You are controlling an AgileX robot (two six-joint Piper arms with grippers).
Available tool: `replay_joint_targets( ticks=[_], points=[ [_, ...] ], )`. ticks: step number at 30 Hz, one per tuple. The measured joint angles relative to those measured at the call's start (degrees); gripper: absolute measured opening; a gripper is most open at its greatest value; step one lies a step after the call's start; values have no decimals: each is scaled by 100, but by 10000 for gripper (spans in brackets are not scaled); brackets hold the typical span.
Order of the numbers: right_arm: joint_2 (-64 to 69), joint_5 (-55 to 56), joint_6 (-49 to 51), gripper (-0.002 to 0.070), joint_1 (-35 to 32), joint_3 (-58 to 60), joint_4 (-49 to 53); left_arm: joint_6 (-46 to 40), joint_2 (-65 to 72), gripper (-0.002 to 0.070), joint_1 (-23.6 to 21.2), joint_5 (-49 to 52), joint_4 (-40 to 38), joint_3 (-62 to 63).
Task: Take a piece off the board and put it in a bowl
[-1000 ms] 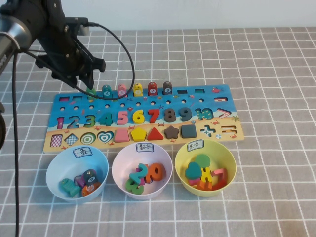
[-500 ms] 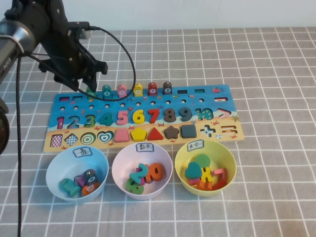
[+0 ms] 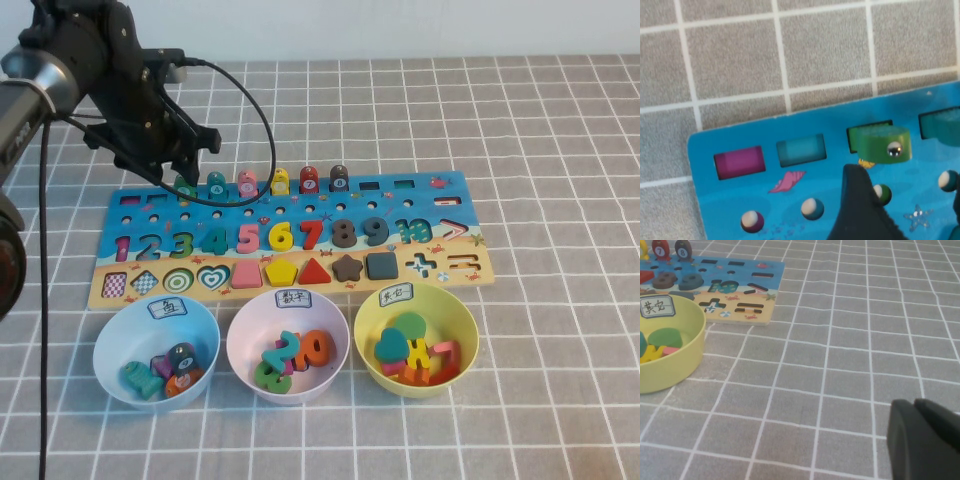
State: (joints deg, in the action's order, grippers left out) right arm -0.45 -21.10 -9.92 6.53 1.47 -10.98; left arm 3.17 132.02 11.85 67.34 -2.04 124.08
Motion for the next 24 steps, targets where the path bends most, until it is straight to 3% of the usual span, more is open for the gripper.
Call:
replay_joint_targets(
  ticks=[24],
  points=[
    [0, 0, 0, -17, 0, 0, 0, 9, 232, 347, 0, -235, 19, 12]
  ],
)
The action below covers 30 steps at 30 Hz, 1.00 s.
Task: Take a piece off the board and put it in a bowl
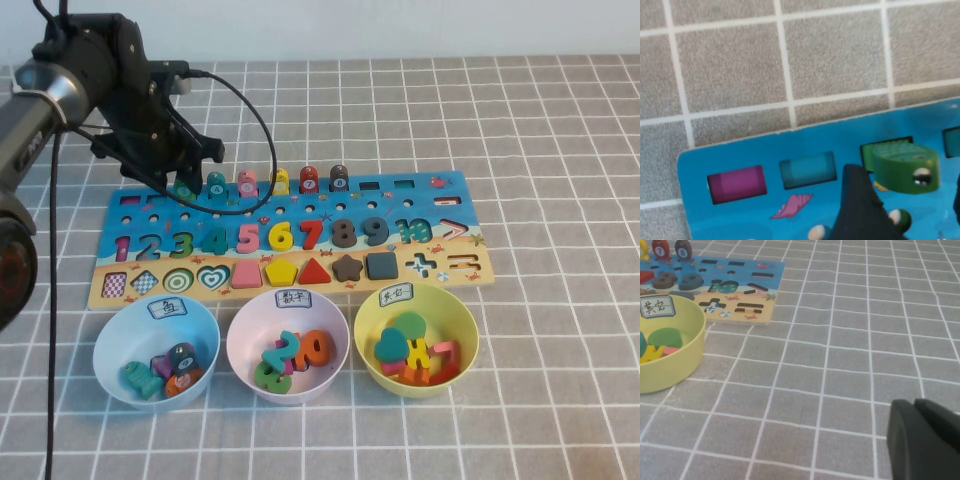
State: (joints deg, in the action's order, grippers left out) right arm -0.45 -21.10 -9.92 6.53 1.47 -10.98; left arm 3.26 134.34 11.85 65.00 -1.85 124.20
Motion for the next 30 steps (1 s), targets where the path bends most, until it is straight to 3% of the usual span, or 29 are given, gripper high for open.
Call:
replay_joint_targets(
  ticks=[30],
  points=[
    [0, 0, 0, -17, 0, 0, 0, 13, 109, 347, 0, -287, 72, 0]
  ],
)
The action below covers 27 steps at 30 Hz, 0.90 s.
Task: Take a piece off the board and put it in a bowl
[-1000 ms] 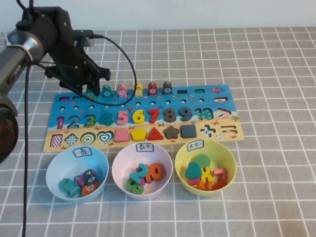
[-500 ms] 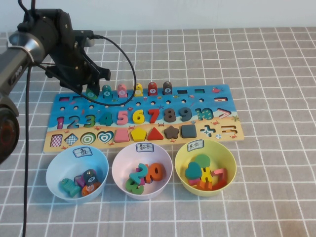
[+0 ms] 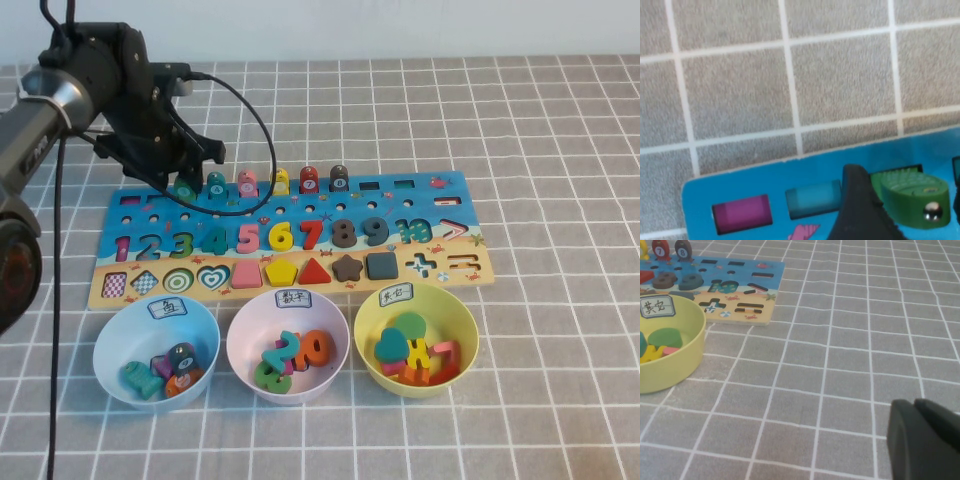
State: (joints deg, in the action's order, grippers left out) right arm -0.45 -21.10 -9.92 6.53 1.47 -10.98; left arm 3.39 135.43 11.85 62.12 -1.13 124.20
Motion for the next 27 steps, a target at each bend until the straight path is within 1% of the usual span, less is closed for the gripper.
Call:
replay_joint_targets(
  ticks=[8, 11, 15, 18, 27],
  points=[
    [0, 0, 0, -17, 0, 0, 0, 0, 0, 337, 0, -65, 0, 0],
    [0, 0, 0, -17, 0, 0, 0, 0, 0, 308, 0, -65, -21, 0],
    [0, 0, 0, -17, 0, 0, 0, 0, 0, 250, 0, -65, -34, 0],
    [0, 0, 0, -17, 0, 0, 0, 0, 0, 225, 0, -65, -34, 0],
    [0, 0, 0, -17, 0, 0, 0, 12, 0, 214, 0, -54, -34, 0]
  ],
)
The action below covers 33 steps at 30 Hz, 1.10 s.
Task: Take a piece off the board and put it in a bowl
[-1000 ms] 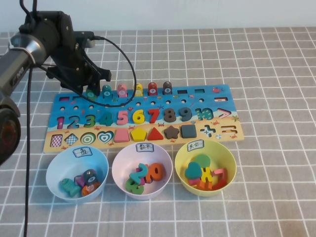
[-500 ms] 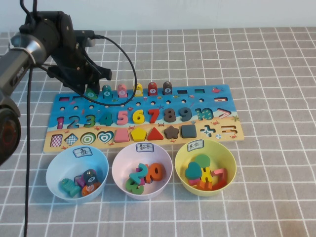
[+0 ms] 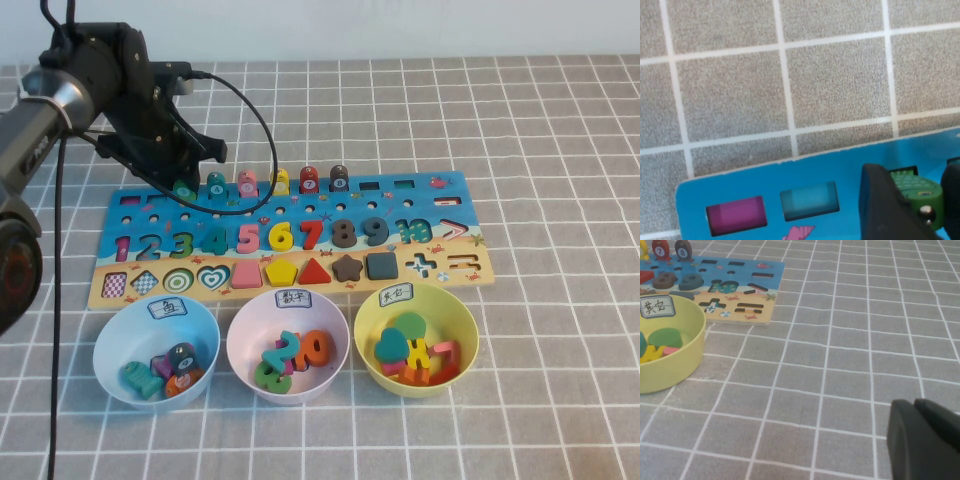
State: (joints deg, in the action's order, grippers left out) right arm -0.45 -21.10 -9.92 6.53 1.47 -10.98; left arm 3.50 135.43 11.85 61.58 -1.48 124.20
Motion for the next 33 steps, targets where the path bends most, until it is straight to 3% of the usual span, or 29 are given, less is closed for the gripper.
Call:
replay_joint_targets(
  ticks=[24, 33],
  points=[
    [0, 0, 0, -17, 0, 0, 0, 21, -264, 194, 0, 102, -41, 2],
    [0, 0, 0, -17, 0, 0, 0, -23, -741, 194, 0, 748, -30, 2]
  ],
)
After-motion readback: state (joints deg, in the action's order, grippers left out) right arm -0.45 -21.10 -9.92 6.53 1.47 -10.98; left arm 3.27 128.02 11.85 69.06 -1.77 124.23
